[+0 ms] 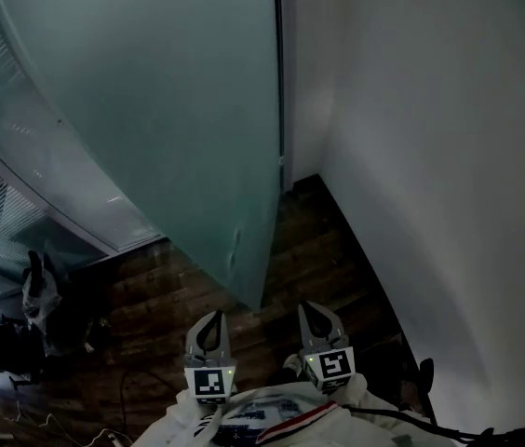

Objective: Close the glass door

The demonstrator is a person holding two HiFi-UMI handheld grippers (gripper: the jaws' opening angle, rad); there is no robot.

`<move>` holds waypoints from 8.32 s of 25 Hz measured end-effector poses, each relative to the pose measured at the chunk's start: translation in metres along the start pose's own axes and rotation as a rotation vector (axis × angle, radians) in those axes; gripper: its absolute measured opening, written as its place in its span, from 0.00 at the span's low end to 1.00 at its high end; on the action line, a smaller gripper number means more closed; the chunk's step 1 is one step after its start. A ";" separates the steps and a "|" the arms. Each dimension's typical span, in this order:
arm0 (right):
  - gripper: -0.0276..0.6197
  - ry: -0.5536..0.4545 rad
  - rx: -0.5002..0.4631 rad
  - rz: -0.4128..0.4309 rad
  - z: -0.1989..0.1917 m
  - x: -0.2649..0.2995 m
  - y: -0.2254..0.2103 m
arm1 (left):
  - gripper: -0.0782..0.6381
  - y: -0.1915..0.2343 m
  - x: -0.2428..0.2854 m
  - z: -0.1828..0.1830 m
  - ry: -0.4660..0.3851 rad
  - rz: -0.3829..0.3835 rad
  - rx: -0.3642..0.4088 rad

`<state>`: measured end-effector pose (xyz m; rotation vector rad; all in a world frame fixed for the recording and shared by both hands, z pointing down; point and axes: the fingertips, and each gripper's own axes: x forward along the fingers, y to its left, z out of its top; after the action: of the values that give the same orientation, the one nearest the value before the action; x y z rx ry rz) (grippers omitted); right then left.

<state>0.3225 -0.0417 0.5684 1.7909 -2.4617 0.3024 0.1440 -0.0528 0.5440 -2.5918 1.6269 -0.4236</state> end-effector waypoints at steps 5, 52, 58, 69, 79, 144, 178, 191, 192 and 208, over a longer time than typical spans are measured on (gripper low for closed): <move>0.05 0.004 -0.057 0.172 0.008 0.028 0.022 | 0.11 0.025 -0.023 -0.009 0.023 0.180 -0.042; 0.24 0.024 -0.178 0.626 -0.002 0.214 0.103 | 0.11 0.196 0.051 -0.006 -0.031 0.235 -0.009; 0.24 0.021 -0.172 0.608 0.002 0.220 0.111 | 0.11 0.206 0.054 -0.007 -0.039 0.223 -0.011; 0.24 0.026 -0.162 0.592 0.000 0.243 0.135 | 0.11 0.241 0.039 -0.025 -0.045 0.265 -0.027; 0.24 0.004 -0.145 0.477 0.010 0.276 0.162 | 0.11 0.288 0.003 -0.043 -0.031 0.325 -0.086; 0.22 0.002 -0.183 0.479 0.059 0.562 0.348 | 0.11 0.477 0.061 -0.079 0.187 0.727 -0.117; 0.22 -0.027 -0.123 0.201 0.079 0.680 0.345 | 0.11 0.688 0.186 -0.117 0.053 0.275 -0.121; 0.22 -0.012 -0.118 0.140 0.085 0.729 0.340 | 0.11 0.730 0.193 -0.146 0.107 0.302 -0.188; 0.22 -0.008 -0.115 0.131 0.085 0.733 0.340 | 0.11 0.732 0.196 -0.148 0.113 0.301 -0.190; 0.22 0.010 -0.100 0.075 0.092 0.800 0.336 | 0.11 0.771 0.237 -0.132 0.112 0.307 -0.163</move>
<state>-0.2416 -0.7072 0.5866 1.6572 -2.4934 0.1888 -0.4686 -0.5927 0.5737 -2.3998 2.1372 -0.4381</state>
